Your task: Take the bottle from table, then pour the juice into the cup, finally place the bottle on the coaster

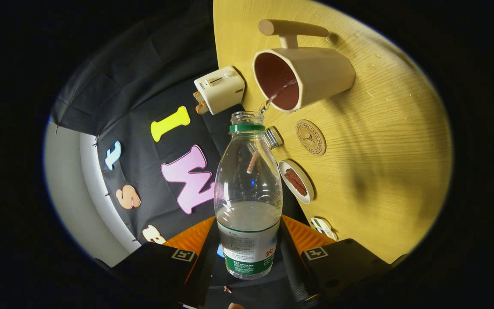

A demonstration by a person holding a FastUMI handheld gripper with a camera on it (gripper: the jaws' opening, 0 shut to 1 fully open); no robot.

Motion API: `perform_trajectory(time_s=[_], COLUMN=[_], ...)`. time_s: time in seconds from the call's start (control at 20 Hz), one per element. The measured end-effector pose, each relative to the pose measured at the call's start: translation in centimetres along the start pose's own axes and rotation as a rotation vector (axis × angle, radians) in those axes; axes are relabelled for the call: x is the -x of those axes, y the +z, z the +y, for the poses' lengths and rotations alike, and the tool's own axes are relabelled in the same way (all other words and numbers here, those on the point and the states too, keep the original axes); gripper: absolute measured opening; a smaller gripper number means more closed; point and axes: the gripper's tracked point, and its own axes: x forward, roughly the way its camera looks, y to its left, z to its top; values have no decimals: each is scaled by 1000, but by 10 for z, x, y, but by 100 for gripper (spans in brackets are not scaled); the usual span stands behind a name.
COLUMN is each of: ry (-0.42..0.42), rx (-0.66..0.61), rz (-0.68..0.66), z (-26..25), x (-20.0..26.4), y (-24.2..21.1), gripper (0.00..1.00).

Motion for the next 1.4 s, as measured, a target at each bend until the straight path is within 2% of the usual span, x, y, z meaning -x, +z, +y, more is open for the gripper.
perform_trajectory(time_s=[0.85, 1.4], ry=[55, 63], rx=[-199, -208], rz=[-65, -88], z=[46, 52], x=[-2, -2], y=[11, 17], gripper=[76, 76])
